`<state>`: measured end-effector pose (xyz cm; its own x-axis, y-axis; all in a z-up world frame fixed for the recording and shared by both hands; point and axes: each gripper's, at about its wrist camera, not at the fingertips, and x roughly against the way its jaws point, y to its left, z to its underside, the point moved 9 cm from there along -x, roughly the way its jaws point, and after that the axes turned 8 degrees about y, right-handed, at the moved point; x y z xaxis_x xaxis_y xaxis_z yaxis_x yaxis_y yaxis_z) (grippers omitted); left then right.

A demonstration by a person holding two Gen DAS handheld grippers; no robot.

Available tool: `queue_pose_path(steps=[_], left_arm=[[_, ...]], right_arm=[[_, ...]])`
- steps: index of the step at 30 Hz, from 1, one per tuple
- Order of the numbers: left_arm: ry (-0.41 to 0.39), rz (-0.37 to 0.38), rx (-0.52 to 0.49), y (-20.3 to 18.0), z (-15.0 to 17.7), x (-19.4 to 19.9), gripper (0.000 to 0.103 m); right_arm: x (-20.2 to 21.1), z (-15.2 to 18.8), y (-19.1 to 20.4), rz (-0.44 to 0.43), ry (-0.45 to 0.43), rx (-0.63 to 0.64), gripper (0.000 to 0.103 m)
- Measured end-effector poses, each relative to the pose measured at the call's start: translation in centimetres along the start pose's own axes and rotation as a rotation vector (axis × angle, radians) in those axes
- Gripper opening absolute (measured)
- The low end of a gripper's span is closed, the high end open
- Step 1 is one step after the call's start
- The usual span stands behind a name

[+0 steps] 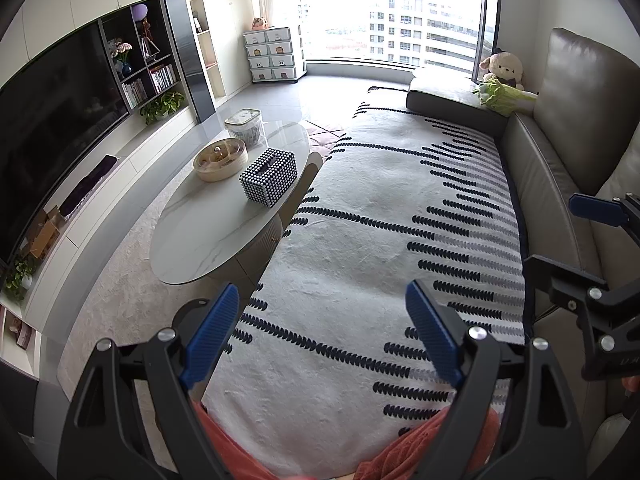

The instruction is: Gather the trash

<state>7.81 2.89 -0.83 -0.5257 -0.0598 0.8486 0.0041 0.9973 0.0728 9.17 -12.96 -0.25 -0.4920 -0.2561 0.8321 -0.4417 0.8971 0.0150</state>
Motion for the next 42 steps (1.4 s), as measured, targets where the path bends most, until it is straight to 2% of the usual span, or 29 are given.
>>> queue_pose_path(steps=[16, 42], left_arm=[[0.002, 0.006, 0.0, 0.0, 0.4, 0.2, 0.085], [0.005, 0.01, 0.002, 0.7, 1.2, 0.5, 0.085]], right_arm=[[0.1, 1.3, -0.5, 0.014, 0.024, -0.009, 0.096], [0.1, 1.1, -0.4, 0.014, 0.029, -0.009, 0.096]])
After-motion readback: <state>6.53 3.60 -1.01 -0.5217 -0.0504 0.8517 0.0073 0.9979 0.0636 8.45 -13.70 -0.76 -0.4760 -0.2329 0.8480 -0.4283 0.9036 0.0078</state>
